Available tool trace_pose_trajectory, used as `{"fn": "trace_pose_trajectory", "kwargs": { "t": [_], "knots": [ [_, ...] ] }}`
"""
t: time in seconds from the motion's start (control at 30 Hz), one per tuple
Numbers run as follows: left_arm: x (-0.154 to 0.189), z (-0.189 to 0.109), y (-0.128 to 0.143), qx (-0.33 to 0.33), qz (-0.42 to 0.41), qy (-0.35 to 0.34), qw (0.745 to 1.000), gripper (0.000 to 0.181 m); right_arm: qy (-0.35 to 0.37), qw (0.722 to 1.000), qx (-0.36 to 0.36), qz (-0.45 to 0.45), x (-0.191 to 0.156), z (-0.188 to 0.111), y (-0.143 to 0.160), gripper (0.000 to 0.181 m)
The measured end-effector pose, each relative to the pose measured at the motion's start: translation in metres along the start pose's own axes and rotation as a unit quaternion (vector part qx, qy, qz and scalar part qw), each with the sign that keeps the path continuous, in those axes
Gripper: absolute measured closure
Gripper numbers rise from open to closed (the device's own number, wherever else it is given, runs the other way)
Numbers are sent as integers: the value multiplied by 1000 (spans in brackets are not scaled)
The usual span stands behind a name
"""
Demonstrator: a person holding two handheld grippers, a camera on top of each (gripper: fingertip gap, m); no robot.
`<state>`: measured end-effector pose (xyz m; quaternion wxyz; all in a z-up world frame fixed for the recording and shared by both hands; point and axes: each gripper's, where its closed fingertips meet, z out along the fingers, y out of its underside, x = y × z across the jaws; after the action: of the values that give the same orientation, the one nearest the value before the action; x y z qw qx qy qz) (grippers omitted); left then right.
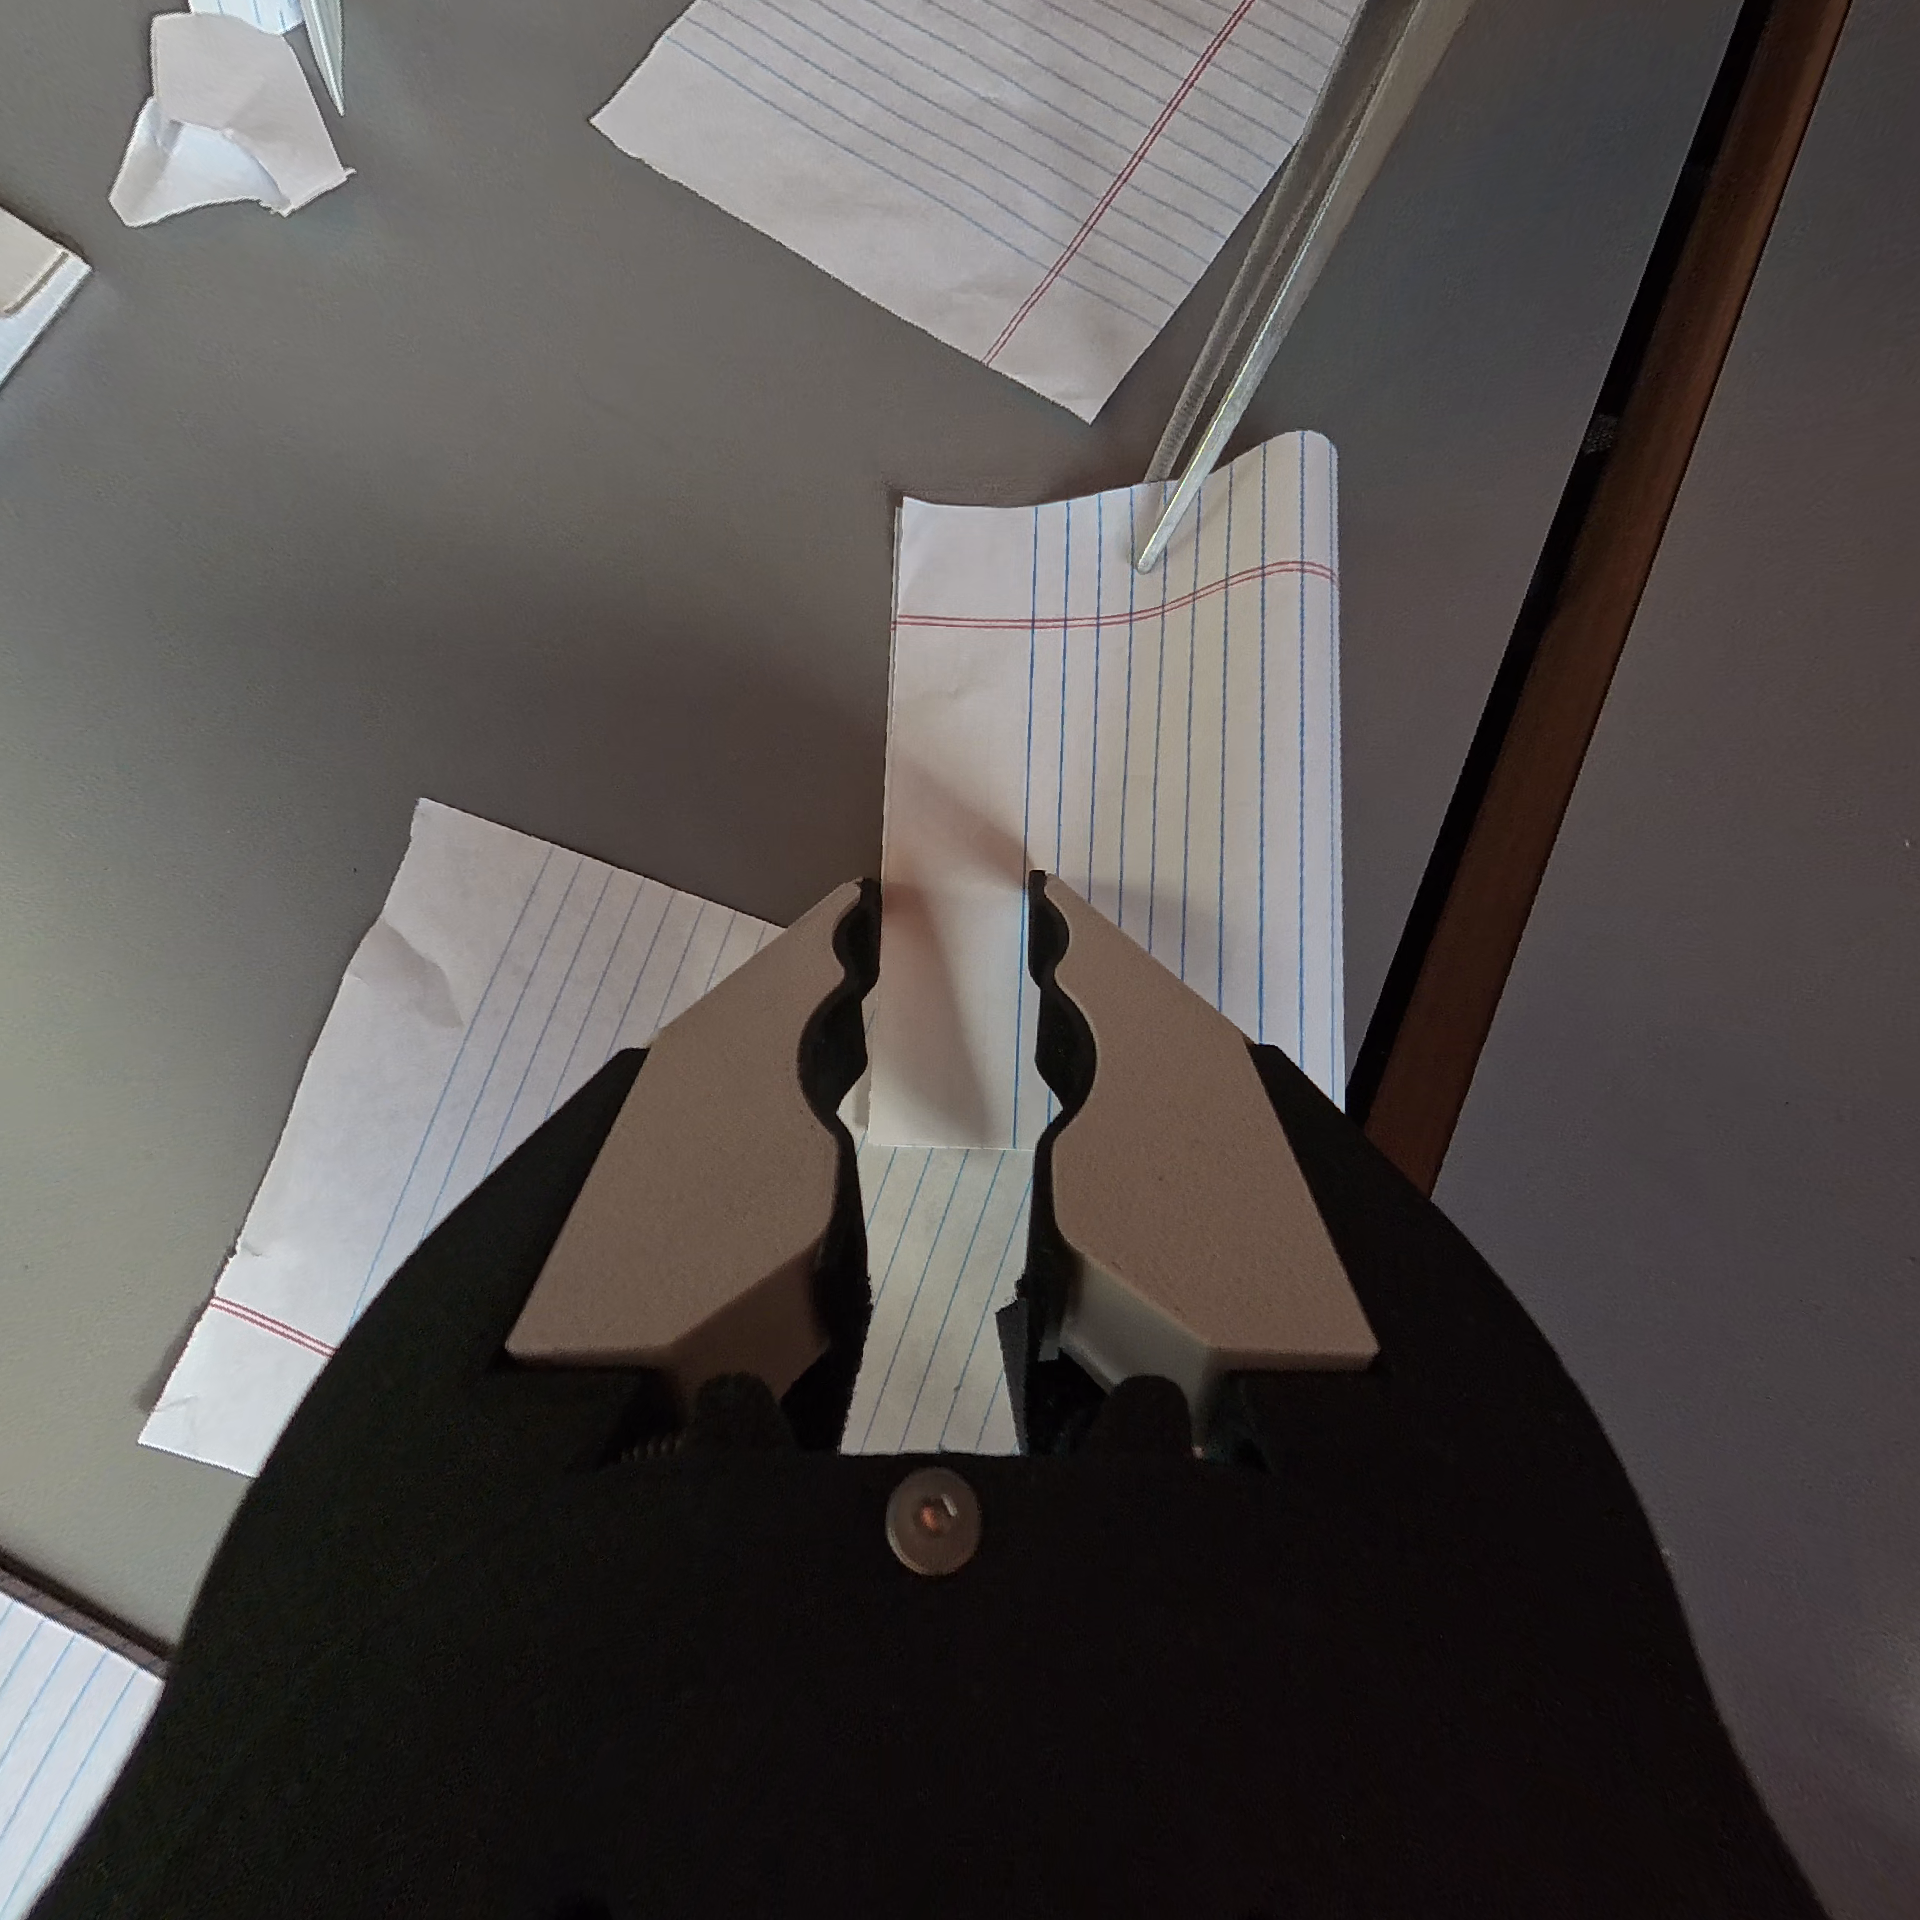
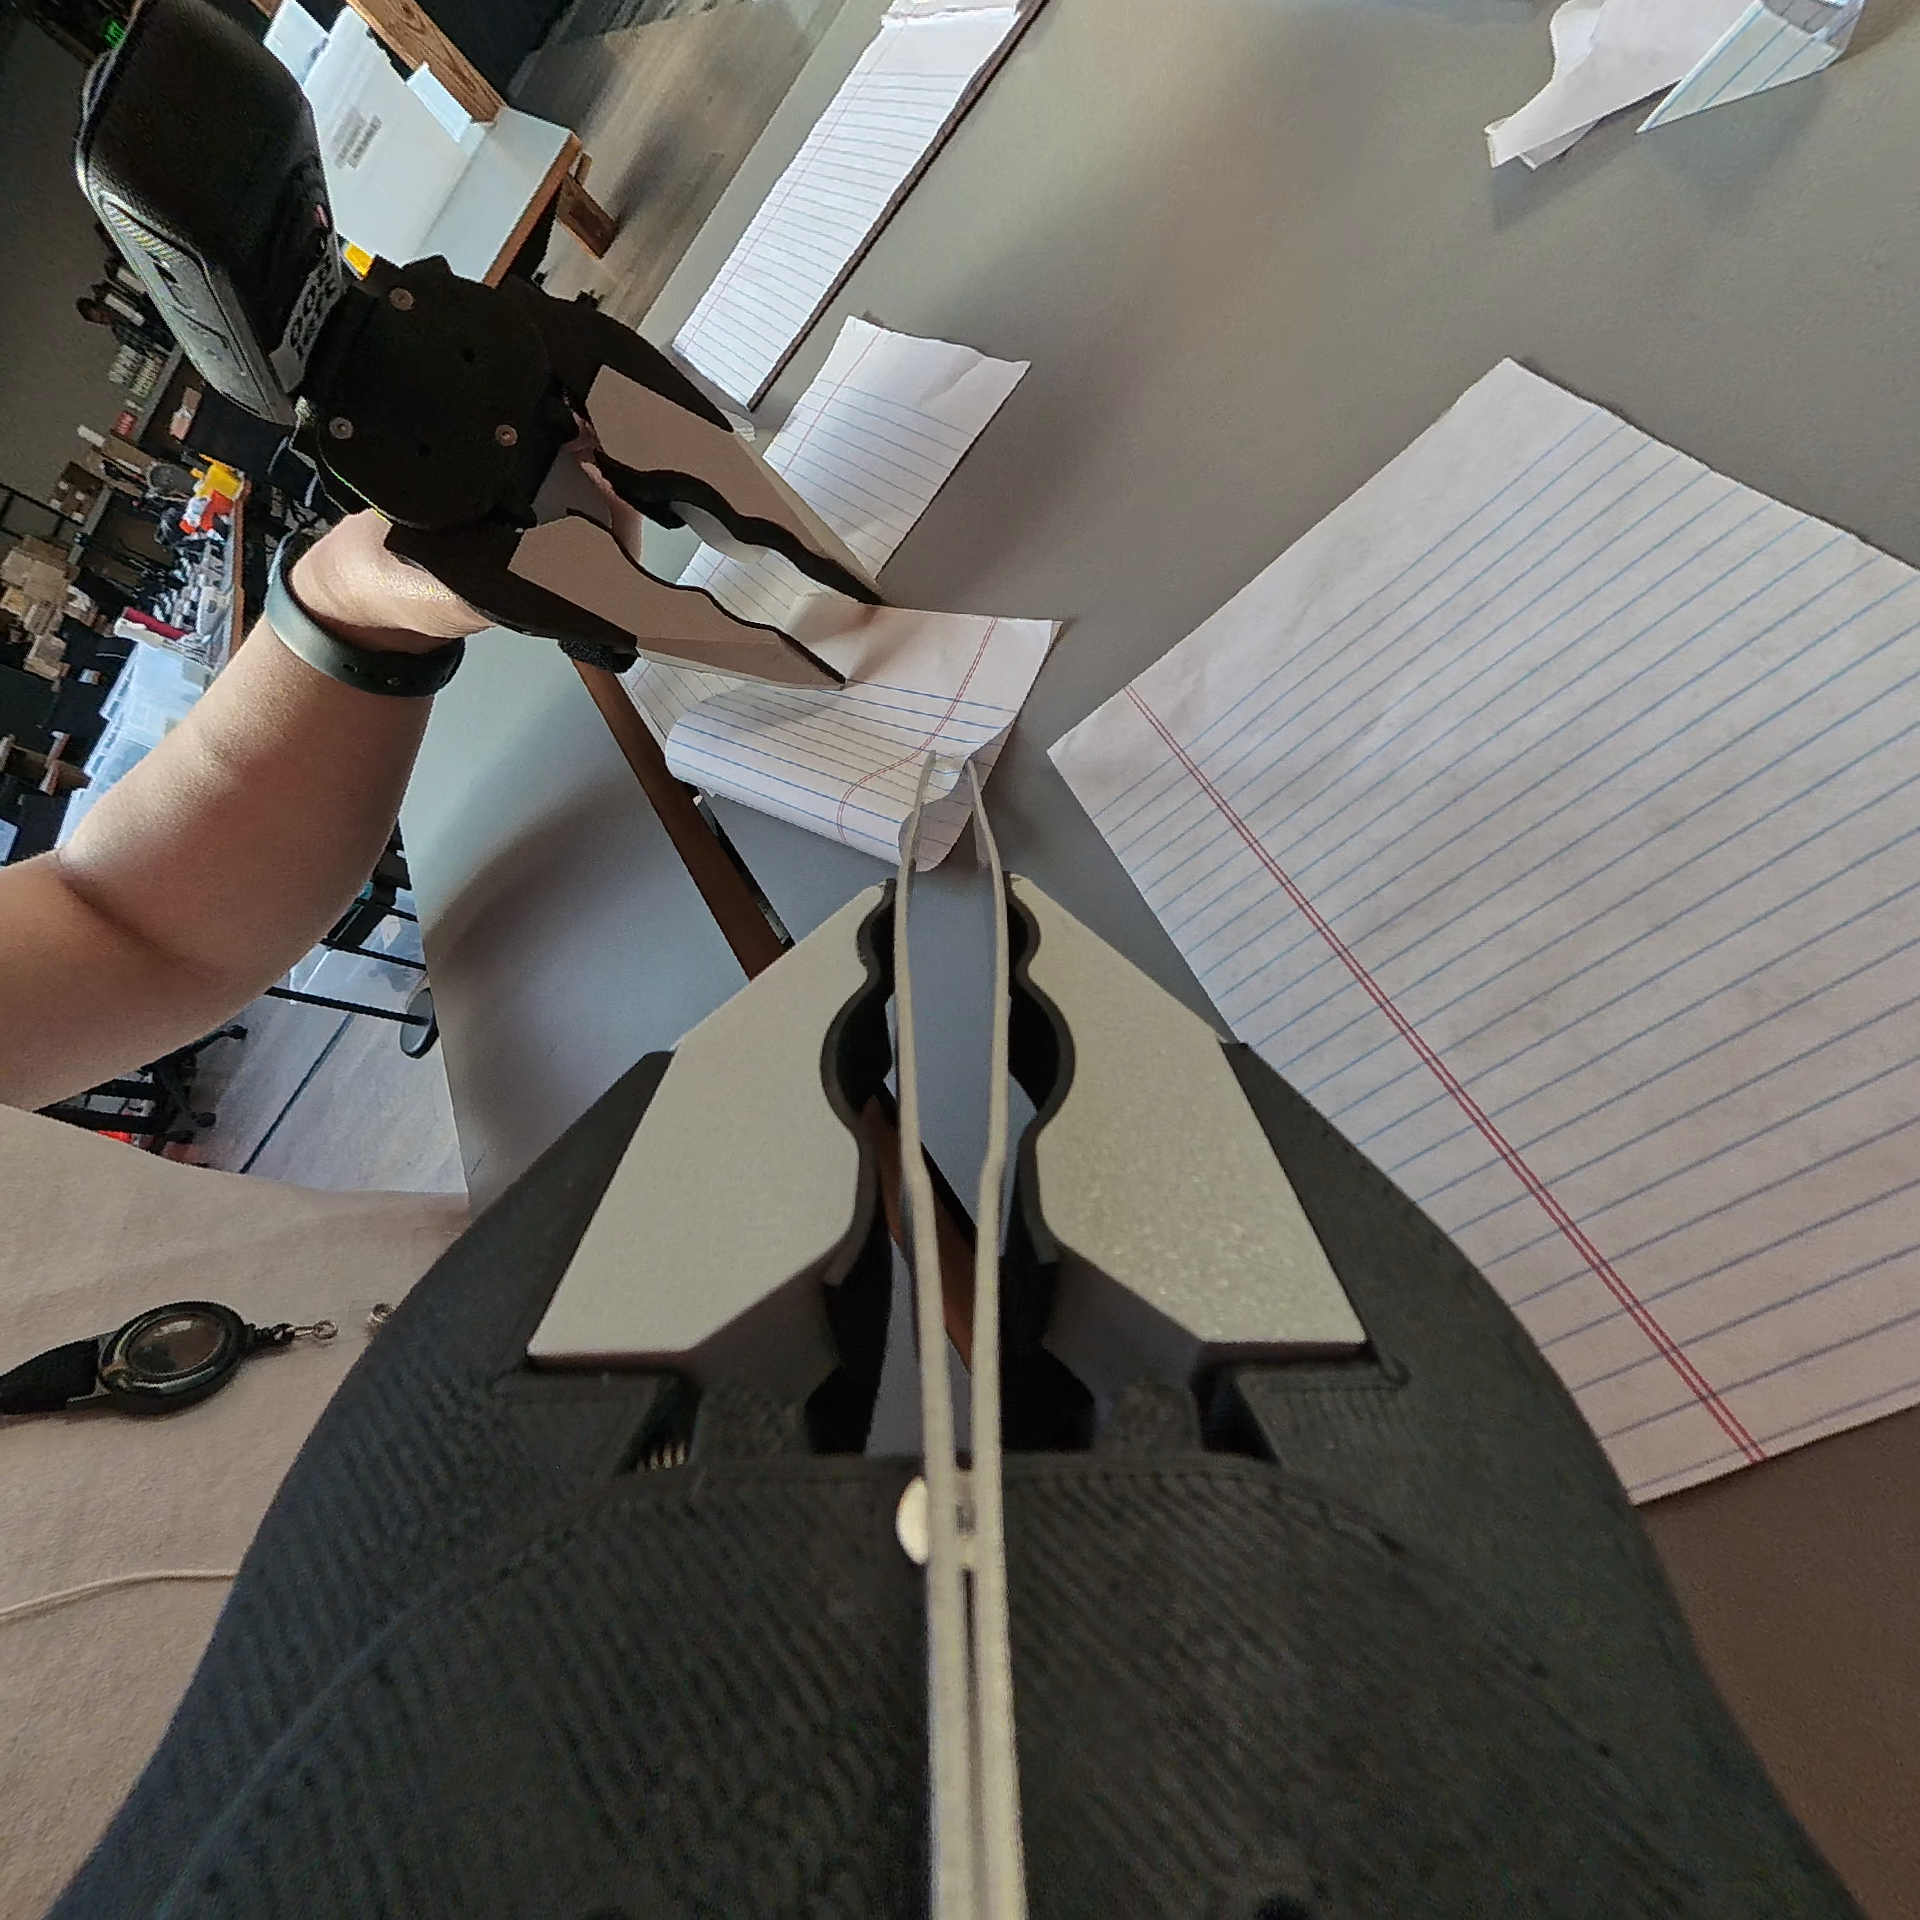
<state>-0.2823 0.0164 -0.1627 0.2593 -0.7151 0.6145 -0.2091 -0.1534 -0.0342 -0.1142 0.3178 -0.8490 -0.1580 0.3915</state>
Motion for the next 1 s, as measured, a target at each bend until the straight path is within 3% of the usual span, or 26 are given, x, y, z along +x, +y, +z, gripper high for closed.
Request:
{"fn": "trace_pose_trajectory", "kwargs": {
  "t": [0.4,0.73,1.0],
  "knots": [
    [0,0,0,10,-4,-7,1000,155,49,995,20,-79,-1,-7,-5,167],
    [0,0,0,17,-9,-13,1000,155,77,985,70,-135,-22,-14,-10,169],
    [0,0,0,22,-13,-15,1000,155,91,985,87,-116,-11,-21,-10,168]
  ]
}}
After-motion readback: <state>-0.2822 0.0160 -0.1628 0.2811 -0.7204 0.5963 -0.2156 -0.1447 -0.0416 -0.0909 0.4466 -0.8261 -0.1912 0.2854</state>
